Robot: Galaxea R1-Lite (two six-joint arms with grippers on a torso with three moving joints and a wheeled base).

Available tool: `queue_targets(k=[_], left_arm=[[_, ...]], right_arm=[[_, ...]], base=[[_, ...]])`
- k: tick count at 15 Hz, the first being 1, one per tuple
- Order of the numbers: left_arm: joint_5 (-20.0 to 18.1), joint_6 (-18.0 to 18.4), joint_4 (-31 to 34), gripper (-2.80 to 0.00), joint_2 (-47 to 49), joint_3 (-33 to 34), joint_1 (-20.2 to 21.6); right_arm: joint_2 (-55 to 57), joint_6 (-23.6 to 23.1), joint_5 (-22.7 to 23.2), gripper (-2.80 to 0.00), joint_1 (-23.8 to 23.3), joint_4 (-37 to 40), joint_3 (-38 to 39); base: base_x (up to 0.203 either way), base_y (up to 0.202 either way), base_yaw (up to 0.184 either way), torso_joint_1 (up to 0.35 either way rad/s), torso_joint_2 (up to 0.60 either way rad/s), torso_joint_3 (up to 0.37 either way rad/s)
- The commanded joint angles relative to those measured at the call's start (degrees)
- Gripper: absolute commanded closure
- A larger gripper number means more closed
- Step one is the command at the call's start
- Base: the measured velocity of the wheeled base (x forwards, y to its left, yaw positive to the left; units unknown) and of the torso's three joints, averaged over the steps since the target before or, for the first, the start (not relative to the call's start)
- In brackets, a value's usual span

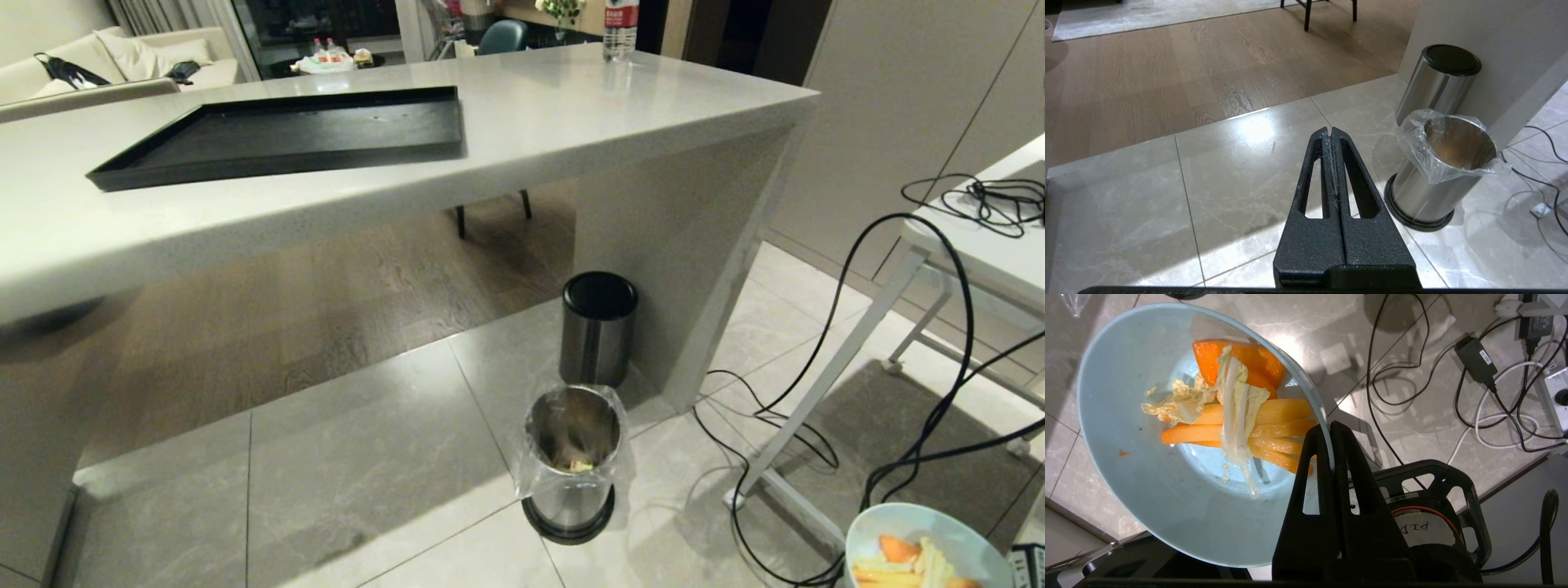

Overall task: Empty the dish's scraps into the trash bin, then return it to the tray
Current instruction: Move the bowl over the trash can

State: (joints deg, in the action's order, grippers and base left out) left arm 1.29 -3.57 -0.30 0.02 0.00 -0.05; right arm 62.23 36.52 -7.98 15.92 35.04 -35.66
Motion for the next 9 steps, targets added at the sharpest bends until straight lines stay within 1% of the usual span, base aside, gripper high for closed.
queue_targets(k=[1, 4, 9], left_arm=[[0.0, -0.1, 0.0, 0.00, 0.1, 0.0, 0.0], [0.0, 0.0, 0.0, 0.00, 0.1, 0.0, 0.0], [0.0, 0.0, 0.0, 0.00, 0.1, 0.0, 0.0]], right_arm=[[0.2, 0.2, -0.1, 0.00, -0.1, -0.1, 0.6], [0.5, 0.0, -0.2, 0.00, -0.1, -0.3, 1.1], [0.7, 0.0, 0.0, 0.00, 0.0, -0.4, 1.2]], base=[[0.000, 0.000, 0.000, 0.000, 0.00, 0.000], [0.000, 0.000, 0.000, 0.032, 0.10, 0.111], [0.000, 0.000, 0.000, 0.004, 0.02, 0.015]])
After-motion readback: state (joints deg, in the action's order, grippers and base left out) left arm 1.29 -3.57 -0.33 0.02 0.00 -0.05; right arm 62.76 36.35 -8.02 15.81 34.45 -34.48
